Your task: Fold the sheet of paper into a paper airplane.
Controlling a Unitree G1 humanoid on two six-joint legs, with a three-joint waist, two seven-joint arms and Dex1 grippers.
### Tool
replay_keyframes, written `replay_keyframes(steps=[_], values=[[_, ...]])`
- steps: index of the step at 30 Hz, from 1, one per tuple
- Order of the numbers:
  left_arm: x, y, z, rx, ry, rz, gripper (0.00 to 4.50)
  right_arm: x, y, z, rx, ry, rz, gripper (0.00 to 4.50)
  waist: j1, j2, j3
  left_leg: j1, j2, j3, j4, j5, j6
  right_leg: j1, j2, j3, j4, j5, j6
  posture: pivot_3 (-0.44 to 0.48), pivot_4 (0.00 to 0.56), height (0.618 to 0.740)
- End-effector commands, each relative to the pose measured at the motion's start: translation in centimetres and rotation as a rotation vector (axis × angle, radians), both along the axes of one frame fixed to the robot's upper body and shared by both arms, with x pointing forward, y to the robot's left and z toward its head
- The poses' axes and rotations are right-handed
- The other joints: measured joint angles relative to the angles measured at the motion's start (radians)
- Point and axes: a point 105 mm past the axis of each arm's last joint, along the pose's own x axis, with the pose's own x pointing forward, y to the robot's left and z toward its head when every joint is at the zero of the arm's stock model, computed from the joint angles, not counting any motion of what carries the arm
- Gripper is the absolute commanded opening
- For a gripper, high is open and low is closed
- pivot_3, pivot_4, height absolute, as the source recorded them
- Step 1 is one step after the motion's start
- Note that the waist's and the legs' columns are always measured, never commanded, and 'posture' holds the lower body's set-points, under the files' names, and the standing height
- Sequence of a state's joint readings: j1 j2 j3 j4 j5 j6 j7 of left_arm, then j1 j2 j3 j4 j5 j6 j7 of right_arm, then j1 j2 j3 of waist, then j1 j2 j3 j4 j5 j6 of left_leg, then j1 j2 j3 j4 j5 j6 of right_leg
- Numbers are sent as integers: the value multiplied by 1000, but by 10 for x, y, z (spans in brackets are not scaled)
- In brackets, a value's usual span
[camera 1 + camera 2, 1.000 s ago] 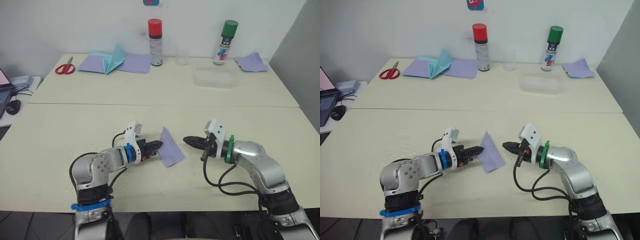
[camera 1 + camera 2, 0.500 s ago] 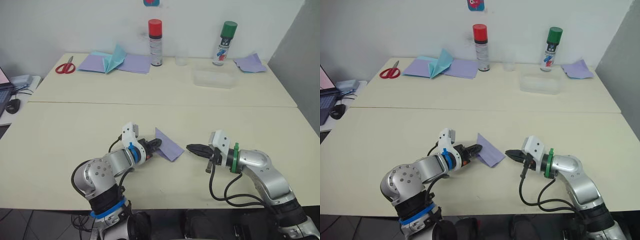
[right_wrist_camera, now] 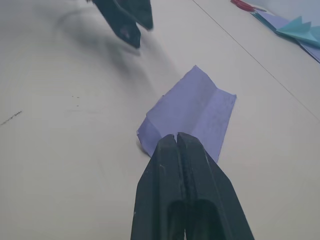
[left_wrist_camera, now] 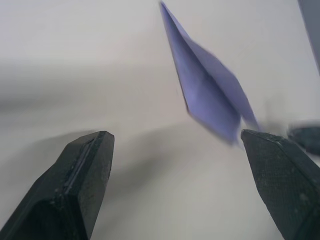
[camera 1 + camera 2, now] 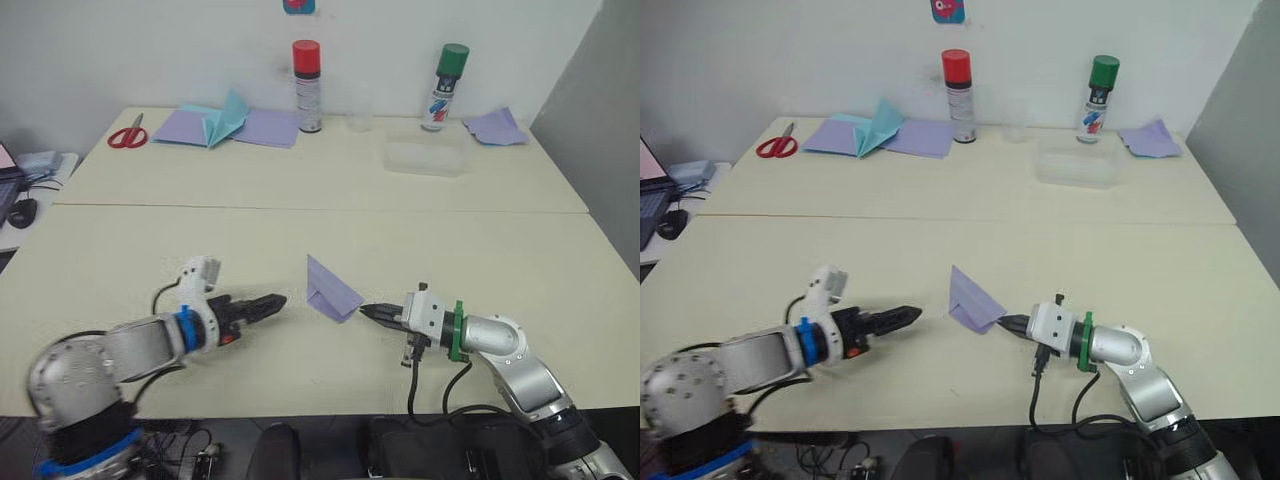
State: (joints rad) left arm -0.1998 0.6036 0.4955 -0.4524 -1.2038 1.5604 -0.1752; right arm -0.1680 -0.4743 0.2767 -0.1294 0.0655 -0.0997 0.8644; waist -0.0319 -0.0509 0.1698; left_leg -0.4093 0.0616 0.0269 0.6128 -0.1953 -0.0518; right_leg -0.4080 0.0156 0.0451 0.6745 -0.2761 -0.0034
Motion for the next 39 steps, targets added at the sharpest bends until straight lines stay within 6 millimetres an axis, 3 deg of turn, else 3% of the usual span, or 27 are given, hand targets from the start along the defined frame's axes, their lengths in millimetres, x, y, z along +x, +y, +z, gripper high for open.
replay_keyframes(steps=[1, 4, 6, 11, 14, 21, 25, 33, 34, 39], values=[[-11, -12, 22, 209, -327, -335, 4500, -1, -1, 9, 47, -41, -12, 552, 0, 2, 1, 0, -1, 1, 0, 0, -1, 0, -1, 1, 1, -1, -2, 0, 150, 740], [-14, -9, 23, 307, -538, -550, 4500, 0, -3, 9, 63, -37, -51, 1583, 9, 12, 4, 3, 0, 3, -2, 0, -5, 1, -10, 1, 0, -6, -12, 0, 150, 740], [-16, -8, 19, 352, -651, -658, 4500, -1, -2, 6, 66, -40, -65, 2344, 12, 12, 4, 2, -1, 4, -3, 0, -5, 0, -13, 0, 0, -7, -13, 0, 150, 740], [-4, -11, 24, 336, -798, -666, 4500, 4, 10, -3, 44, -63, -83, 4190, 6, 11, 5, -1, 0, 6, -3, -1, -4, -2, -11, 0, -1, -6, -11, 0, 150, 740], [3, -12, 26, 342, -811, -663, 4500, 10, 21, -5, 35, -86, -87, 4190, 5, 11, 5, -2, 0, 5, -2, -1, -4, -3, -6, -1, 0, -3, -4, 0, 150, 740], [6, -16, 29, 329, -809, -674, 4500, 21, 32, -4, 57, -75, -104, 4190, 2, 11, 5, -2, 2, 3, -2, -1, -4, -5, 1, 0, 4, -4, -6, 0, 150, 740], [4, -17, 25, 329, -804, -658, 4500, 22, 33, -5, 71, -62, -104, 3275, 1, 11, 5, -2, 2, 3, -2, -1, -4, -5, 1, 0, 5, -4, -6, 0, 150, 740], [-5, -25, 23, 299, -792, -653, 4500, 26, 36, -7, 88, -47, -130, 212, 1, 10, 5, -2, 2, 2, -1, 0, -4, -5, 1, 0, 6, -4, -6, 0, 150, 740], [-5, -25, 22, 299, -791, -653, 4500, 27, 35, -8, 94, -39, -140, 15, 1, 11, 5, -2, 2, 2, -1, 0, -3, -5, 1, 0, 6, -4, -6, 0, 150, 740], [-5, -26, 22, 297, -792, -650, 4500, 31, 32, -8, 102, -28, -165, 15, 1, 11, 5, -1, 2, 2, -1, 0, -3, -3, 1, 0, 6, -4, -6, 0, 150, 740]])
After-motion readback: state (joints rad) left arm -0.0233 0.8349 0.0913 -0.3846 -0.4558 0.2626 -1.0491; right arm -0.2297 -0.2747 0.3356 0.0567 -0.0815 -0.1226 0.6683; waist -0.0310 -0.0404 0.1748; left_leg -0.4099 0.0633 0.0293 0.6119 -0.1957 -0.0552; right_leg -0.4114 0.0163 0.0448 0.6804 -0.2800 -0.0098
